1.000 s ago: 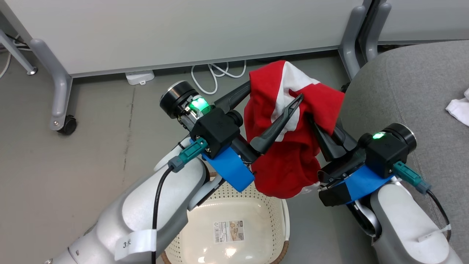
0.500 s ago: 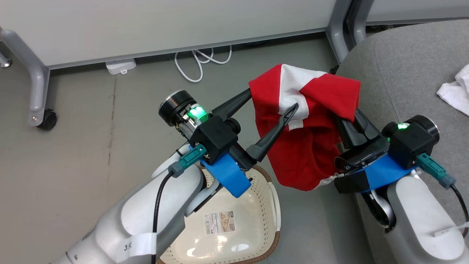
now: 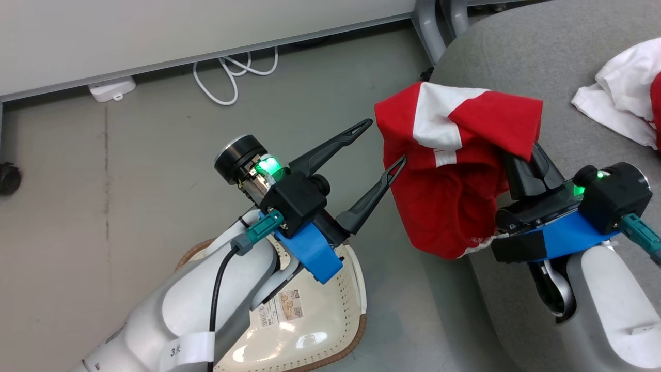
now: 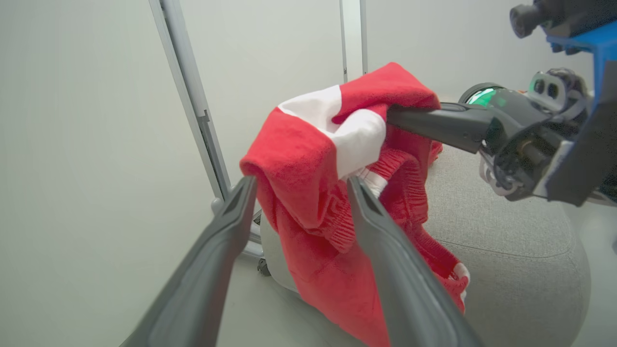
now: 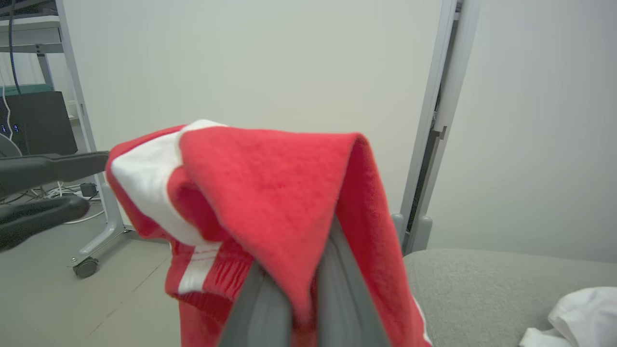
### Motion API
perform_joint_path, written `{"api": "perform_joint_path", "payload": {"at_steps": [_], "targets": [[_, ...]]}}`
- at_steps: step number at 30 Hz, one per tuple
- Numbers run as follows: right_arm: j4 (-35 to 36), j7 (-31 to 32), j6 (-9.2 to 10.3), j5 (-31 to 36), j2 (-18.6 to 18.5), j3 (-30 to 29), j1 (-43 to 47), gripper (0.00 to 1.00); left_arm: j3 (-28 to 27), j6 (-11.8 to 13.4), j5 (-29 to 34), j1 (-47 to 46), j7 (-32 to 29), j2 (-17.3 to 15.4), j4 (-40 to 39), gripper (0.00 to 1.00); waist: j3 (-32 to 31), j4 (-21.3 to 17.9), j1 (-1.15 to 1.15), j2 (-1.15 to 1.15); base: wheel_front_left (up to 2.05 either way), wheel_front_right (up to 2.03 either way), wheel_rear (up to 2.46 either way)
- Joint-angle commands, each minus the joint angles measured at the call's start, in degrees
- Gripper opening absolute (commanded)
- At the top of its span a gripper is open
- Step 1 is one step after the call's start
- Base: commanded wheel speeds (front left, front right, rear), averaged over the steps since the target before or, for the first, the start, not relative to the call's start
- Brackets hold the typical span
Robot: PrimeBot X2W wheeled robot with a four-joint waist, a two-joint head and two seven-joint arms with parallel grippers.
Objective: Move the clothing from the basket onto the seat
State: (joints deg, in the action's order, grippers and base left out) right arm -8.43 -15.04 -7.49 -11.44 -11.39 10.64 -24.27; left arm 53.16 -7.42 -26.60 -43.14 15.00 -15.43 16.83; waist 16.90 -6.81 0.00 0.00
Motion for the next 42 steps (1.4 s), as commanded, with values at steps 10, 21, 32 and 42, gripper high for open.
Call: {"api": "perform_joint_path", "payload": {"at_steps": [10, 21, 32, 42], "targets": [[2.0, -0.2, -0.01, 0.7, 1.9, -5.6, 3.8, 0.00, 0.8, -0.1, 1.0, -0.1, 0.3, -0.9, -0.4, 1.00, 1.7, -5.1, 0.00, 0.00, 0.00, 0.00, 0.00], [3.3, -0.2, -0.01, 0.7, 4.7, -10.9, 7.5, 0.00, 3.0, -0.1, 1.2, -0.9, 0.3, -1.5, -0.4, 1.00, 3.6, -9.9, 0.00, 0.00, 0.00, 0.00, 0.00], [3.6, -0.2, -0.01, 0.7, 6.7, -14.0, 10.6, 0.00, 5.4, -0.1, 0.9, -0.8, 0.3, -1.4, -0.1, 1.00, 4.6, -12.6, 0.00, 0.00, 0.00, 0.00, 0.00], [4.1, -0.2, -0.01, 1.4, 6.3, -13.3, 8.2, 0.00, 5.2, -0.1, 0.8, -1.4, 0.3, -1.2, -0.4, 1.00, 5.3, -12.6, 0.00, 0.00, 0.00, 0.00, 0.00]]}}
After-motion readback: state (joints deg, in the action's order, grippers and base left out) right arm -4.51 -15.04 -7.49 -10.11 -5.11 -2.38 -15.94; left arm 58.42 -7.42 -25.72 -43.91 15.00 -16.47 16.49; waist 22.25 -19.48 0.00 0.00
